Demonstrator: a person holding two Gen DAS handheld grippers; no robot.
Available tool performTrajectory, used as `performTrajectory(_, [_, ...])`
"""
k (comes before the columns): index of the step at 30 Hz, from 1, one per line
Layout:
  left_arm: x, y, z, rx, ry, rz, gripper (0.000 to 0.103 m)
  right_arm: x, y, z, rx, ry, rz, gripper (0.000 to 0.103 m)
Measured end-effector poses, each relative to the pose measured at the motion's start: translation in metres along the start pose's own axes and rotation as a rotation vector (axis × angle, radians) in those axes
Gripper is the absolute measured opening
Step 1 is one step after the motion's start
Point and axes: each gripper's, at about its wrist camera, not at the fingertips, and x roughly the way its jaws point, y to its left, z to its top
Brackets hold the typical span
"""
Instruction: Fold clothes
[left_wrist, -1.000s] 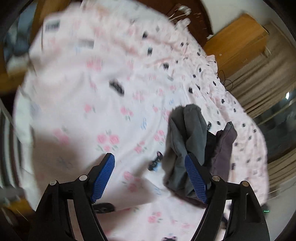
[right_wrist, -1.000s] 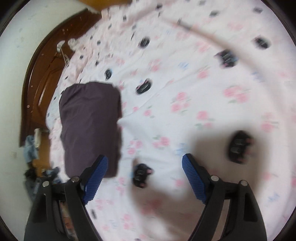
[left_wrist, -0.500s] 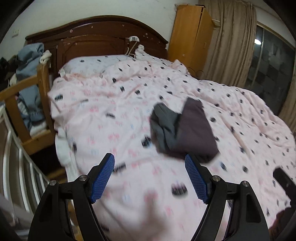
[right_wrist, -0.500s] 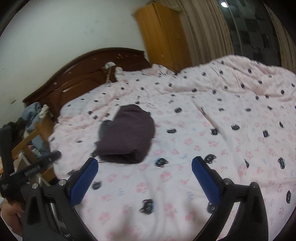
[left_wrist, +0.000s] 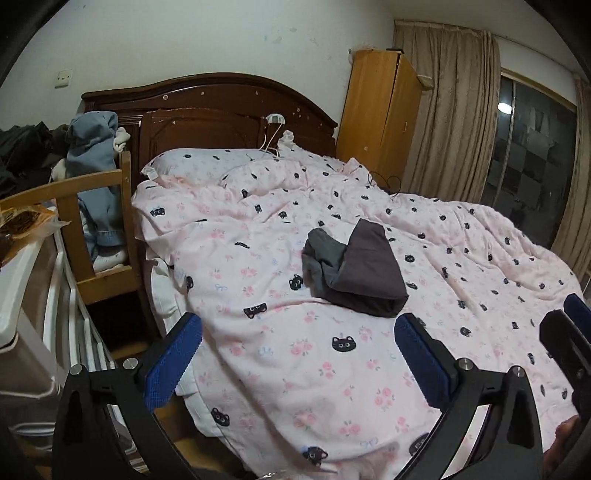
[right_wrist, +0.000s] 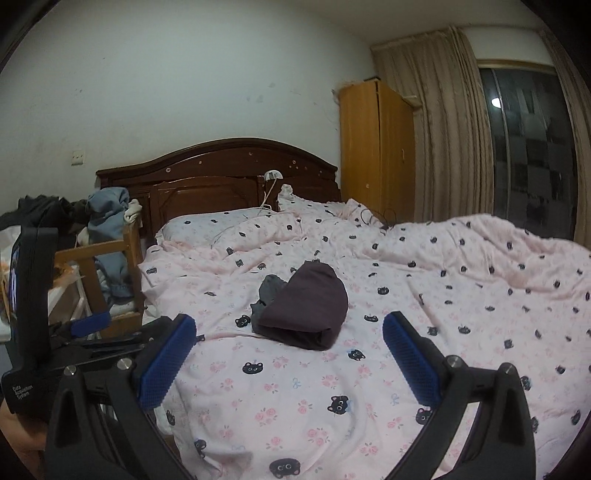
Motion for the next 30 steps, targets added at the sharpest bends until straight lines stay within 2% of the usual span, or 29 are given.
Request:
performTrajectory(12, [-0.026, -0.023, -0.004, 0.132, -0.024, -0.003, 0.103, -0.019, 0.007, 0.006, 0.01, -0.019, 0.039, 0.103])
performTrajectory(30, [-0.063, -0.026, 0.02, 0.146, -0.022, -0.1, 0.103, -0.049, -0.018, 0.022, 0.042, -0.038, 0.028, 0.103])
